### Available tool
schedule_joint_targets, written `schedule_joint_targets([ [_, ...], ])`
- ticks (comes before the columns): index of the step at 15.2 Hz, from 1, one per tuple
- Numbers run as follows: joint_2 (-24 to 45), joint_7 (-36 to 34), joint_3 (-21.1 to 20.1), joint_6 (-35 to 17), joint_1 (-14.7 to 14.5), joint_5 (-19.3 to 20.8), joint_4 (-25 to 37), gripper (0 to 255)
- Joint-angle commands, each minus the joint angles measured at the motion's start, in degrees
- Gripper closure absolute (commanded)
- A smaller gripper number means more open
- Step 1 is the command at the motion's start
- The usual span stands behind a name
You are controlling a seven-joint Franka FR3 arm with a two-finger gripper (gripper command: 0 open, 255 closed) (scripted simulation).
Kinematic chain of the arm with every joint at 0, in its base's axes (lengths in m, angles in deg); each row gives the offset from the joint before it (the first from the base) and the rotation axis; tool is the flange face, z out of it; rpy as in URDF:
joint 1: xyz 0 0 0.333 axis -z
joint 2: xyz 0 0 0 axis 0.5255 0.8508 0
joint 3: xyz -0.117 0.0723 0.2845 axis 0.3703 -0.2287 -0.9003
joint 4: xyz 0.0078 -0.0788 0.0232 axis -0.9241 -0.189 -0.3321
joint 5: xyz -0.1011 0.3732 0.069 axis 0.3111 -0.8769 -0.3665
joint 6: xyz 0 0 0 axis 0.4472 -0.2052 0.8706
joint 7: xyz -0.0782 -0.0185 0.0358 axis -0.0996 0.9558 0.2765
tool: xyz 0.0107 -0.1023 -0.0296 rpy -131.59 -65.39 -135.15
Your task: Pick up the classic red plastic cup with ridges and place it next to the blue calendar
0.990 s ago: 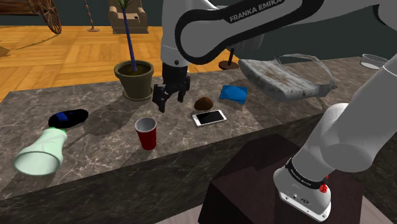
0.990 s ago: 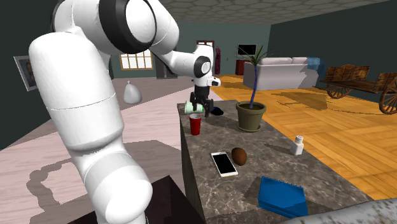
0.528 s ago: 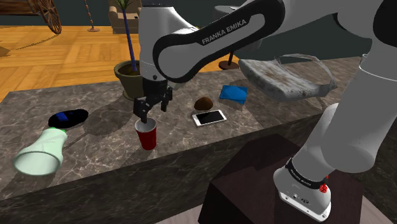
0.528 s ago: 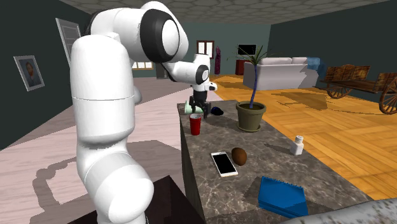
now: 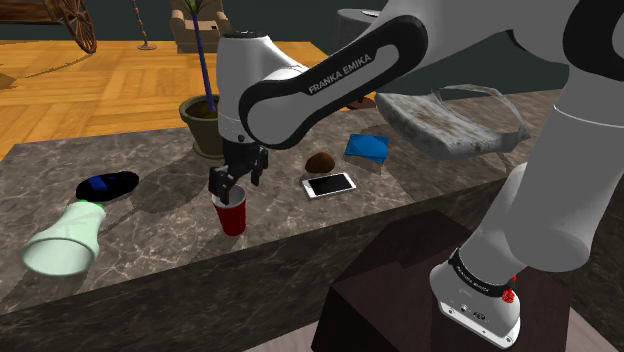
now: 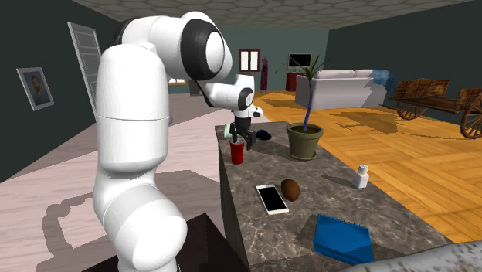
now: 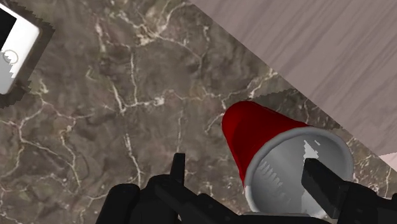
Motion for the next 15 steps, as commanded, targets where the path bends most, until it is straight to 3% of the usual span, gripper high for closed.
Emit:
schedule_joint_targets([
  [1, 0.20, -0.02, 0.03, -0.18, -0.01, 0.08, 0.02, 0],
  [5, 0.20, -0.02, 0.03, -0.18, -0.01, 0.08, 0.02, 0],
  [6, 0.19, -0.02, 0.03, -0.19, -0.01, 0.08, 0.01, 255],
  [15, 0.20, -0.02, 0.03, -0.18, -0.01, 0.08, 0.02, 255],
])
